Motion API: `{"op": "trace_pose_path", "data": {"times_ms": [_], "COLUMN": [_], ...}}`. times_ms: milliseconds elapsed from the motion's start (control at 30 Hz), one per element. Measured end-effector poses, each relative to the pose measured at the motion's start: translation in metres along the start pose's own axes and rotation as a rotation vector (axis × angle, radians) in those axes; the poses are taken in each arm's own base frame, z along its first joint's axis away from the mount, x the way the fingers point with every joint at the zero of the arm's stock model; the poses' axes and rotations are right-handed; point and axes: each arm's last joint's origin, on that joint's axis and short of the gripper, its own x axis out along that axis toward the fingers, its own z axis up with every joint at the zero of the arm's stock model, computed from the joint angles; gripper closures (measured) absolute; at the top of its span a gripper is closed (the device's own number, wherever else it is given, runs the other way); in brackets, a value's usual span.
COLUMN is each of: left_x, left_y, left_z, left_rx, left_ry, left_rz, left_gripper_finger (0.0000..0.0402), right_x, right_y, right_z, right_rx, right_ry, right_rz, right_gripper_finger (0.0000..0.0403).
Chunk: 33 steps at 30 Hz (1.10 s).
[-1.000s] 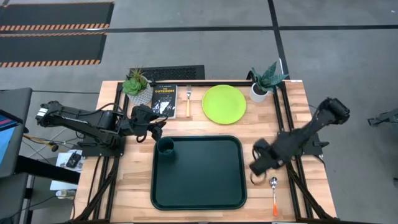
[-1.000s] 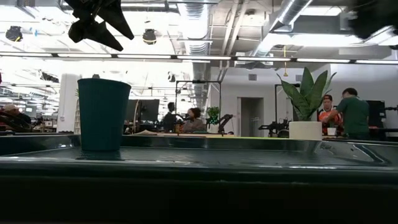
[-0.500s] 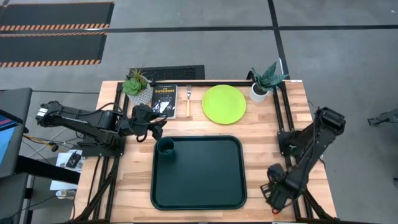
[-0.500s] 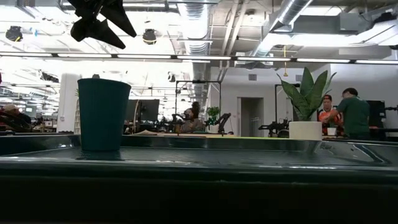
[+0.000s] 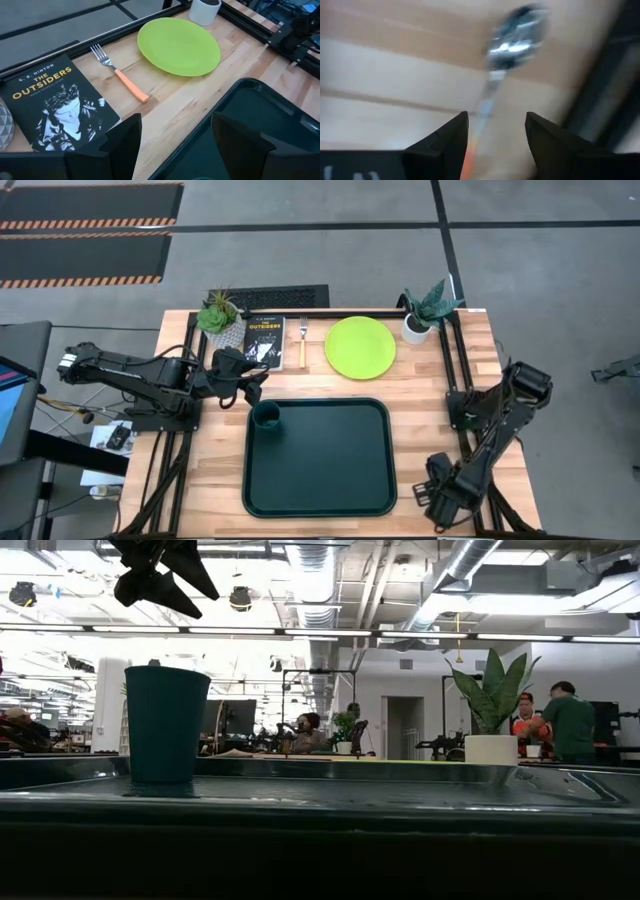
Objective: Pick and place plate/cup/fork/spoon on tray
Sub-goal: Put the spoon onto the black tray
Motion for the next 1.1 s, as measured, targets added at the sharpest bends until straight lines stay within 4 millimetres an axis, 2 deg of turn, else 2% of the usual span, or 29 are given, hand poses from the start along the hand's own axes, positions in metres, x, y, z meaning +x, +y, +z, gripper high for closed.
{"op": "trace_pose_path", "data": {"times_ms": [167,467,733,1100], "left_x": [0.000,0.000,0.000,0.000], "left_y": [0.000,0.000,0.000,0.000], "left_z": [0.000,0.000,0.000,0.000], "left_rx": [0.004,0.005,0.013,0.027], "left_ry": [-0.003,-0.005,-0.002,-0.001], "left_rz": [0.004,0.006,0.003,0.003], "left_gripper_finger": [0.0173,0.0173,0.0173,0.0173], "right_x": [0.024,0.027,0.042,0.033], "right_y": [-0.003,-0.002,0.006,0.000], "right_z": [0.009,0.010,0.007,0.011], "right_rx": [0.007,0.016,0.019,0.016], "right_ry": [0.012,0.023,0.036,0.015], "right_rz": [0.003,0.010,-0.019,-0.024], "right_gripper_finger": [0.0184,0.0198,0.0287,0.0385]}}
